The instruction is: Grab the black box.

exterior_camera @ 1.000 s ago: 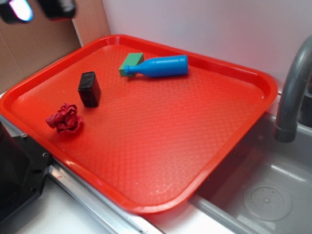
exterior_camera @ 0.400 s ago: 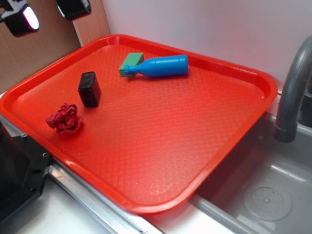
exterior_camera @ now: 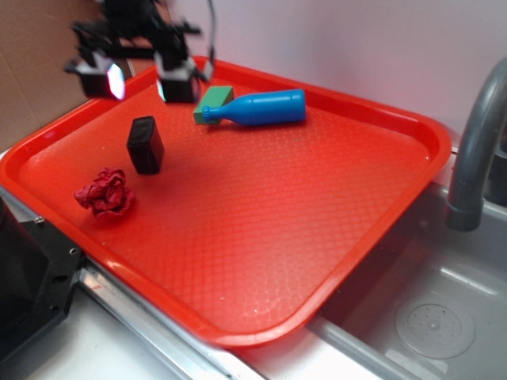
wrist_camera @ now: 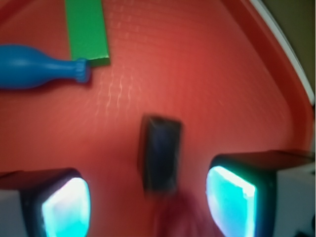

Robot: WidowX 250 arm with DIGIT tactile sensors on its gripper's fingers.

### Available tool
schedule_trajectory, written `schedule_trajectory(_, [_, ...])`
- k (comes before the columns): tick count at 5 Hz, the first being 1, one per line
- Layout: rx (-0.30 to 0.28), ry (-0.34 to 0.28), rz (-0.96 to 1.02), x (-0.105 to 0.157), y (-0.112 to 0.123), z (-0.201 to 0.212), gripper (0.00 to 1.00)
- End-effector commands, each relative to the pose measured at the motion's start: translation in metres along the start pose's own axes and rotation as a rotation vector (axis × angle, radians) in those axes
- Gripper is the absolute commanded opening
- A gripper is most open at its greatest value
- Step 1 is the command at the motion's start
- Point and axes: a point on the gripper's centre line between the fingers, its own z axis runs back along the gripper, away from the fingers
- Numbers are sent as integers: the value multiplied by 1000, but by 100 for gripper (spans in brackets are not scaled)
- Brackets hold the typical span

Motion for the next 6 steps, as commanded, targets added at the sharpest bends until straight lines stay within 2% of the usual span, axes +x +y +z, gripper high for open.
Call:
schedule_trajectory(1, [8,37,-21,7,-8,-43,100])
schedule_trajectory(2, [-19,36,-15,-4,1,-42,100])
schedule_trajectory(3, [-71,0,-22,-9,3,-24,100])
schedule_trajectory(5, [-226,-117,-47,-22,8,28,100])
schedule_trajectory(6, [-279,-195,-152,-41,5,45,100])
